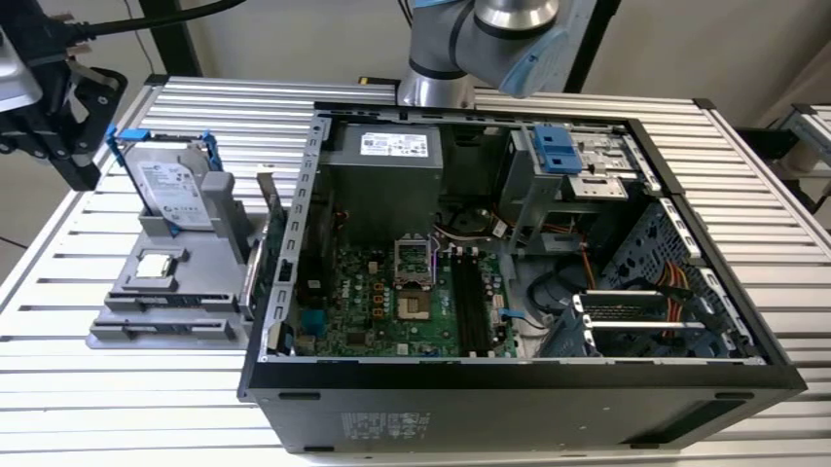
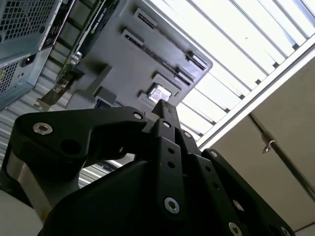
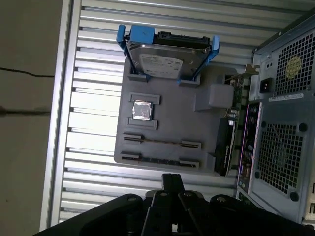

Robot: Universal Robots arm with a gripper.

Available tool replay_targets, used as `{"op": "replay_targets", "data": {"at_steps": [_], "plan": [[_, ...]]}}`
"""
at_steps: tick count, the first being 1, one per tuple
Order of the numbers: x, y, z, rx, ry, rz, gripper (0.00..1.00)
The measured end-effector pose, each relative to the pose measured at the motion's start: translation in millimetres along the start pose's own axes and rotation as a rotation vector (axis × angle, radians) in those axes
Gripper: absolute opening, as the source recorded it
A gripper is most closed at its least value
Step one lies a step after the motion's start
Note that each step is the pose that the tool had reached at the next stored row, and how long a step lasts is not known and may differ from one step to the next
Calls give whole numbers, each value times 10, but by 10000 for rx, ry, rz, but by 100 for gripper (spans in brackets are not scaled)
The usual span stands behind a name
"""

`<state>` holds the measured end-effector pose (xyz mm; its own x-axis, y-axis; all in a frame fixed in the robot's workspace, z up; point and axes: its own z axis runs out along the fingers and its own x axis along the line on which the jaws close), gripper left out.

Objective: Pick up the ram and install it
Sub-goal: 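Pick up the ram and move it above insertion slot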

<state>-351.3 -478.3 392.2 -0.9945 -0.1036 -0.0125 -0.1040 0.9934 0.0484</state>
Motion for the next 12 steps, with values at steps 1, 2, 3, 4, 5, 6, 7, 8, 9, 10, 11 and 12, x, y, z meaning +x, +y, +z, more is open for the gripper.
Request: {"op": "replay_targets", "data": {"at_steps": [1, 2, 3, 4, 5, 6, 7, 8, 9, 10, 11, 12], "plan": [[0, 0, 0, -1, 3, -83, 0], [0, 0, 0, -2, 9, -175, 0], [0, 0, 0, -3, 13, -277, 0], [1, 0, 0, -4, 19, -386, 0], [1, 0, 0, -5, 24, -487, 0], [2, 0, 0, -6, 29, -595, 0], [2, 0, 0, -7, 34, -704, 0], [2, 0, 0, -8, 39, -803, 0], [2, 0, 0, -10, 45, -914, 0], [2, 0, 0, -11, 50, -1018, 0], [2, 0, 0, -12, 54, -1100, 0], [2, 0, 0, -13, 59, -1197, 0]]}}
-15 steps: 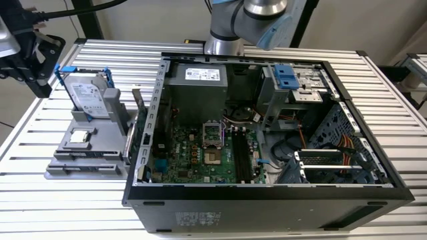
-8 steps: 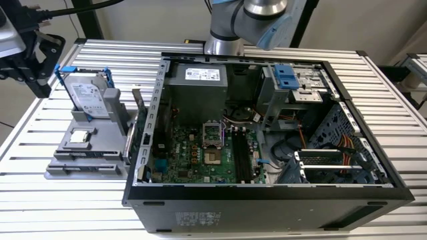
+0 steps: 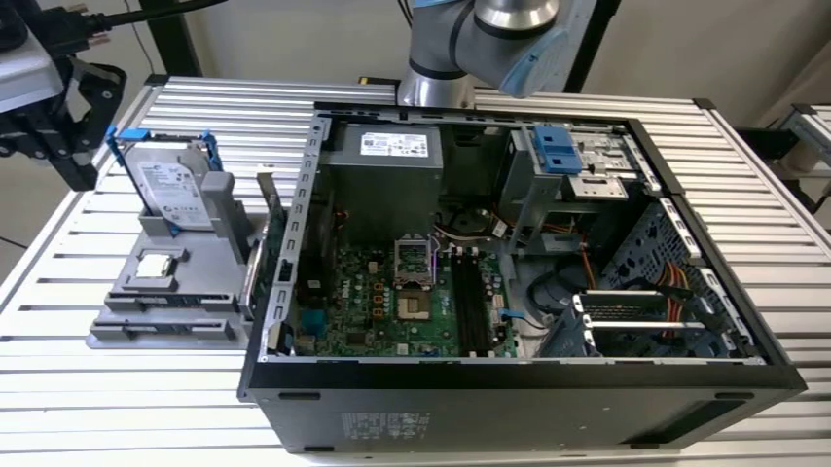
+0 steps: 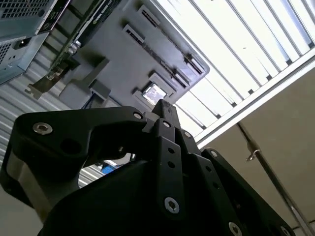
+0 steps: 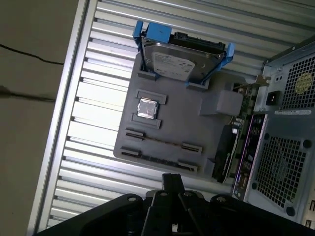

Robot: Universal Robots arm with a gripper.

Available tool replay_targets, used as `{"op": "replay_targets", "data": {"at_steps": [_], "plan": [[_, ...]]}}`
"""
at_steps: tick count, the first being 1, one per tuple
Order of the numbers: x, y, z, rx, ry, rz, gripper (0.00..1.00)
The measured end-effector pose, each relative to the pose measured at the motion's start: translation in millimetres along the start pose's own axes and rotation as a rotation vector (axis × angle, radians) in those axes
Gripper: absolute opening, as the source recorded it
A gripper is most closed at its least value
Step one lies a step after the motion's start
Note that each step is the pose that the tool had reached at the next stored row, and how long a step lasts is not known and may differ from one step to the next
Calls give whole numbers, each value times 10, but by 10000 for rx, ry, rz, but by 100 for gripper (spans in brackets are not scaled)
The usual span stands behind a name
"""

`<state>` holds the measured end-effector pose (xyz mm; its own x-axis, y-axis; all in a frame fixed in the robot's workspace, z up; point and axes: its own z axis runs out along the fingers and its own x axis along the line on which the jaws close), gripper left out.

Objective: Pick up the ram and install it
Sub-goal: 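Pick up the ram and move it above insertion slot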

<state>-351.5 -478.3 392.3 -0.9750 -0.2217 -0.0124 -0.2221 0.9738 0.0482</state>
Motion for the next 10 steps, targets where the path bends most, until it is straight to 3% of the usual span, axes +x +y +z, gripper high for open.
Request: {"op": "replay_targets", "data": {"at_steps": [10], "plan": [[1, 0, 0, -12, 42, -892, 0]]}}
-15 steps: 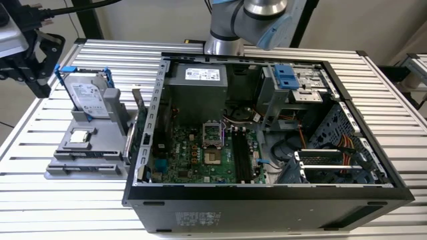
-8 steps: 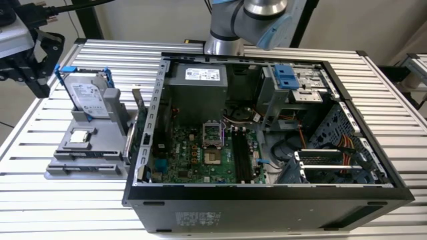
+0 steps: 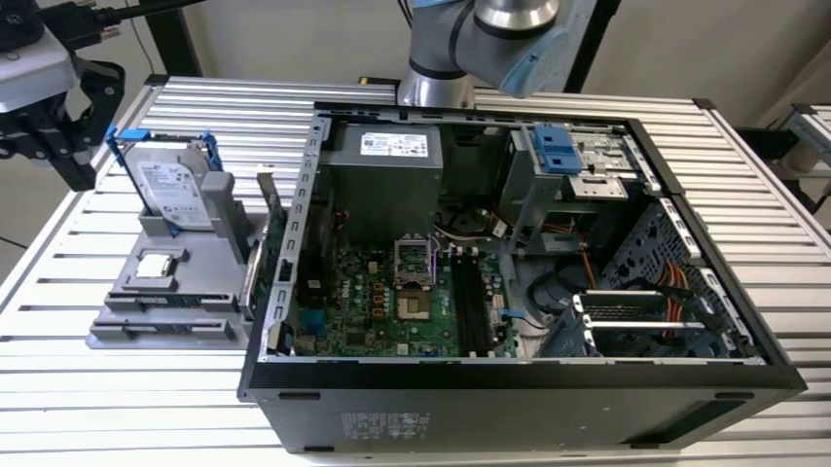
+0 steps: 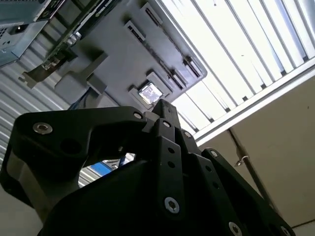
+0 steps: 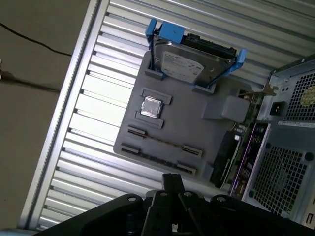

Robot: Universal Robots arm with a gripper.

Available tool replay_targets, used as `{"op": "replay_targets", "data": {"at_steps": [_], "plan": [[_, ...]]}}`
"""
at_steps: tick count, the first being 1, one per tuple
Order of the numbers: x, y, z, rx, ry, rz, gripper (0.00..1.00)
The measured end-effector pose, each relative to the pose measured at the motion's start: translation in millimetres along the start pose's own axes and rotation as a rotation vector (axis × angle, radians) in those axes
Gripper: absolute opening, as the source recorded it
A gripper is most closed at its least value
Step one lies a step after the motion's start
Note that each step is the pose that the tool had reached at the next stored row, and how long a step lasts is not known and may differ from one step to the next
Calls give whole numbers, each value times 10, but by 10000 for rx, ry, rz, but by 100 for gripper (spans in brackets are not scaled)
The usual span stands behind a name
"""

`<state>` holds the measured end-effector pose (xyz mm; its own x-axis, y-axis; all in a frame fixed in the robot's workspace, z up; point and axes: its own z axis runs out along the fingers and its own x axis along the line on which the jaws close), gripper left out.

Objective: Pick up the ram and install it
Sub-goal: 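Pick up the ram and move it above insertion slot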

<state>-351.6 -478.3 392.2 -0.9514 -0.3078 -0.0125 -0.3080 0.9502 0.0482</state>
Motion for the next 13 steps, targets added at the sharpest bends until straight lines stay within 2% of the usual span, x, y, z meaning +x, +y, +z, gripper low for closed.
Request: {"op": "replay_targets", "data": {"at_steps": [8, 13], "plan": [[0, 0, 0, -13, 51, -1069, 0], [0, 0, 0, -18, 70, -1464, 0]]}}
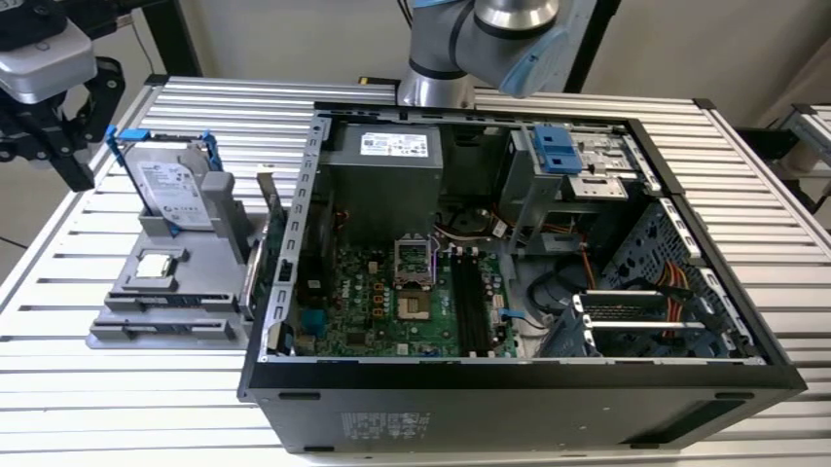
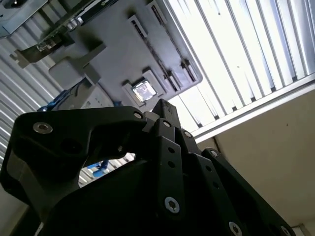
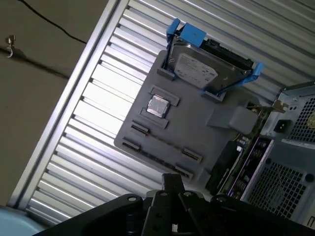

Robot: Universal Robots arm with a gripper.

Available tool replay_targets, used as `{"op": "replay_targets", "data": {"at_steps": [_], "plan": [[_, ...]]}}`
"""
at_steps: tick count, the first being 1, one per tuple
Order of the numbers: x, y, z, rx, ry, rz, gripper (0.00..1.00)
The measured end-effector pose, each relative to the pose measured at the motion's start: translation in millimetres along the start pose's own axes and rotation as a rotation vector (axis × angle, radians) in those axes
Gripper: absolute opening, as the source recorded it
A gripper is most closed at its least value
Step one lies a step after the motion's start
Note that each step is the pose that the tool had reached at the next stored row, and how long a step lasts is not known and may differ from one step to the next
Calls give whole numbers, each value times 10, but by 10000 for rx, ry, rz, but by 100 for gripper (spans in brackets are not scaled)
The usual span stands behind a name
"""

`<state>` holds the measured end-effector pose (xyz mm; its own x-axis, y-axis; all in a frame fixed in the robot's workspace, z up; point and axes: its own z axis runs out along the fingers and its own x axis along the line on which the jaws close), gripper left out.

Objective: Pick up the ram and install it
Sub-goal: 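Pick up the ram and move it above insertion slot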

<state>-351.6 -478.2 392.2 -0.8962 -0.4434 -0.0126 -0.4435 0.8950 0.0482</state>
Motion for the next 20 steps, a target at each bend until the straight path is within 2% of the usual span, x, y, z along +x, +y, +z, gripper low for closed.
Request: {"op": "replay_targets", "data": {"at_steps": [14, 20], "plan": [[0, 0, -1, -5, 33, -711, 0], [0, 0, -2, 15, 14, -1027, 0]]}}
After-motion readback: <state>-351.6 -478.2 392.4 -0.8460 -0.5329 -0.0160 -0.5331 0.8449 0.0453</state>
